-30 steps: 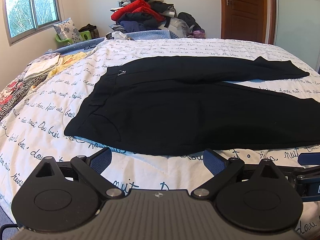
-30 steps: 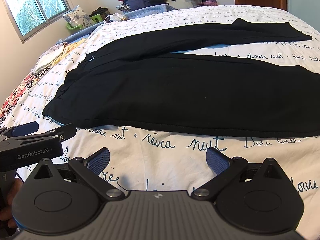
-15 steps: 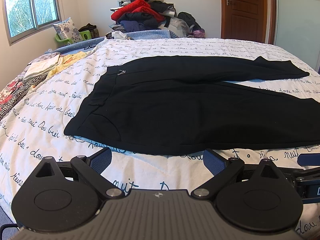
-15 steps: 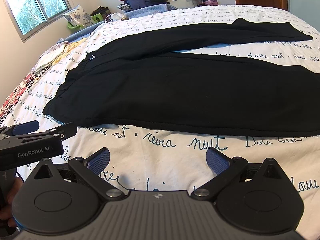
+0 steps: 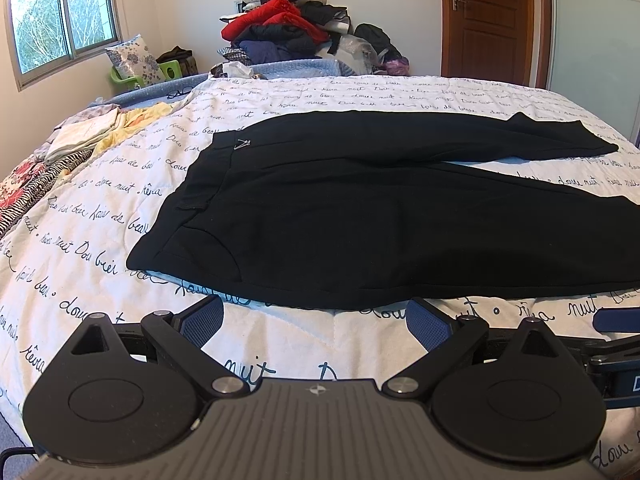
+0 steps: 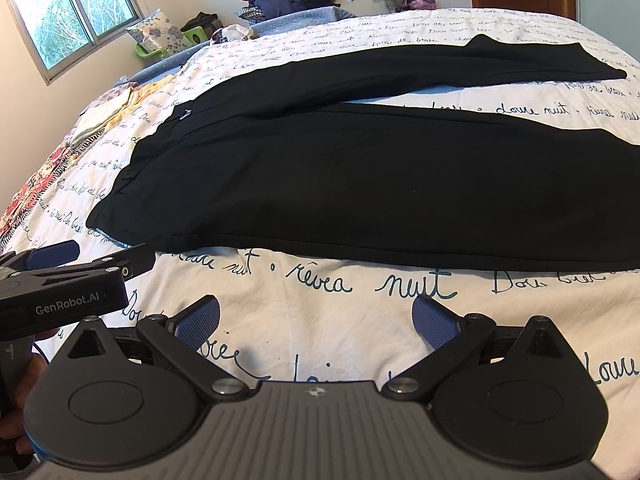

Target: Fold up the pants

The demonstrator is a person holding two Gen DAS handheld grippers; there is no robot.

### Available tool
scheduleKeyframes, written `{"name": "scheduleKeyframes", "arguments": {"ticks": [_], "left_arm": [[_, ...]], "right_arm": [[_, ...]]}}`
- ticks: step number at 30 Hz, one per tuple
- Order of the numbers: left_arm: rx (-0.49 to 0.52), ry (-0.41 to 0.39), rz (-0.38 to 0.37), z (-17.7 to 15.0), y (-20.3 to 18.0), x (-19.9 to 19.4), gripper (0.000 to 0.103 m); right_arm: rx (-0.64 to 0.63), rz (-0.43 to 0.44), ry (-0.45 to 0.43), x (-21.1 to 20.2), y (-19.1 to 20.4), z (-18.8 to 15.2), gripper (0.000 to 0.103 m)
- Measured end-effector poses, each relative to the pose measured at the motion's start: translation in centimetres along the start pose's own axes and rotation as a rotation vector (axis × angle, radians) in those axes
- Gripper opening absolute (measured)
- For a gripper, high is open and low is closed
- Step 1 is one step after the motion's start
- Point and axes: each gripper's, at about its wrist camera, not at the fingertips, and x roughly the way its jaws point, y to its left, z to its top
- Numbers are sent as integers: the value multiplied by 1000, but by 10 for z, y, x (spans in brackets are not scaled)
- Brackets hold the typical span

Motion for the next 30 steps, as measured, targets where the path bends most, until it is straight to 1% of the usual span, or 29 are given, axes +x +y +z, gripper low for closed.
{"name": "scheduleKeyframes", "arguments": {"ticks": [11,14,17,19,22,23,26,30], "left_arm": [[2,1,0,0,-1,2,98],[-3,-5,-6,1,-1,2,97],[1,-24,-6,3,0,3,95],[2,-32,-7,6,3,4,95],[-8,-41,-26,14,12,8,94],[-19,-43,-20,17,15,10,94],[-50,-41,3,30,28,20,95],[-93,-20,43,48,46,38,95]], "right_arm": [[-2,3,1,0,1,-1,103],[-4,7,-3,-2,0,2,103],[-8,39,-17,-5,-3,9,103],[-28,75,-43,-8,-5,19,103],[-129,125,-101,-11,-3,38,103],[-182,139,-133,-12,-1,45,103],[-367,223,-227,-14,10,69,103],[-549,218,-228,11,27,108,103]]}}
